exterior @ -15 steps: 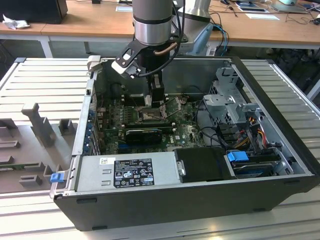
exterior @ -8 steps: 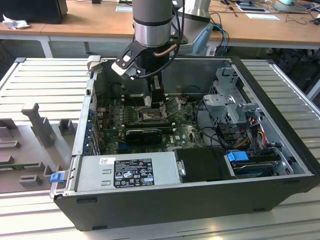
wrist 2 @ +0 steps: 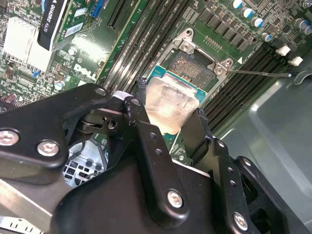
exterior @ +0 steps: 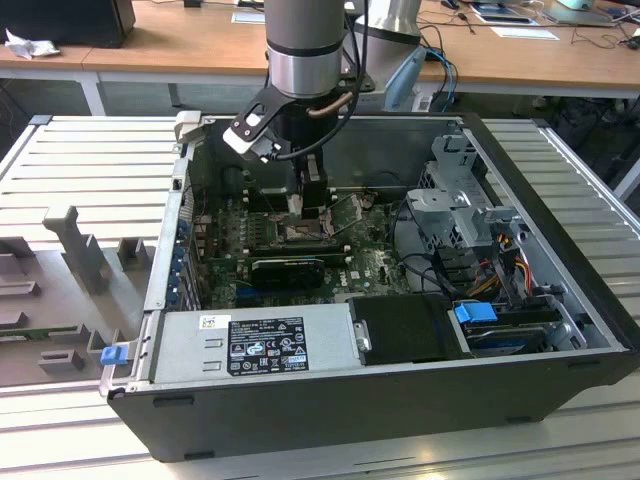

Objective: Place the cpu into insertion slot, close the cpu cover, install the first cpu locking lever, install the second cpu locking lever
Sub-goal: 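Place the cpu into insertion slot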

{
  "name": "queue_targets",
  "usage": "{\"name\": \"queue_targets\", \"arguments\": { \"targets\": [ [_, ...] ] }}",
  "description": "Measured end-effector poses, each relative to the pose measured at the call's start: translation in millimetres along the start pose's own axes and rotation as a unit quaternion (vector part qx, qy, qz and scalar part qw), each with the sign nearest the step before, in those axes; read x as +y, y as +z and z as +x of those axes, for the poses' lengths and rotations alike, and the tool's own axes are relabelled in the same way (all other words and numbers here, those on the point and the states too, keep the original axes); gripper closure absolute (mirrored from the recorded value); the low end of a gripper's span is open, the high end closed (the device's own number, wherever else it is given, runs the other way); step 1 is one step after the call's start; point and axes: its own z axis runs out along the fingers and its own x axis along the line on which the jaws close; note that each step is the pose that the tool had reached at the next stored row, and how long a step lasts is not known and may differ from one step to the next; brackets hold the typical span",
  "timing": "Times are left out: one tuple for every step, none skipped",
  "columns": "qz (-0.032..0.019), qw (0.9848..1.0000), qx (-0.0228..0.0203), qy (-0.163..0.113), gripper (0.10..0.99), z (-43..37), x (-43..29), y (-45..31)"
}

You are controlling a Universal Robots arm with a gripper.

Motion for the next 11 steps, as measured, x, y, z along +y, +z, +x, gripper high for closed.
{"name": "queue_targets", "arguments": {
  "targets": [
    [0.0002,1.0000,0.0000,0.000,0.553,0.0,0.0,0.5],
    [0.0003,1.0000,0.0001,0.000,0.553,0.0,0.0,0.8],
    [0.0003,1.0000,0.0001,0.000,0.553,0.0,-0.1,1.1],
    [0.0003,1.0000,0.0002,0.000,0.553,0.0,-0.1,1.6],
    [0.0005,1.0000,0.0002,0.000,0.553,0.0,-0.2,2.2],
    [0.0006,1.0000,0.0002,0.000,0.553,0.0,-0.2,2.7],
    [0.0007,1.0000,0.0003,0.000,0.553,0.0,-0.2,3.3],
    [0.0009,1.0000,0.0003,0.000,0.553,0.0,-0.3,3.7],
    [0.0011,1.0000,0.0003,0.000,0.553,-0.1,-0.3,4.4],
    [0.0012,1.0000,0.0003,0.000,0.553,-0.1,-0.4,4.9],
    [0.0012,1.0000,0.0003,0.000,0.553,-0.1,-0.4,5.4]
  ]
}}
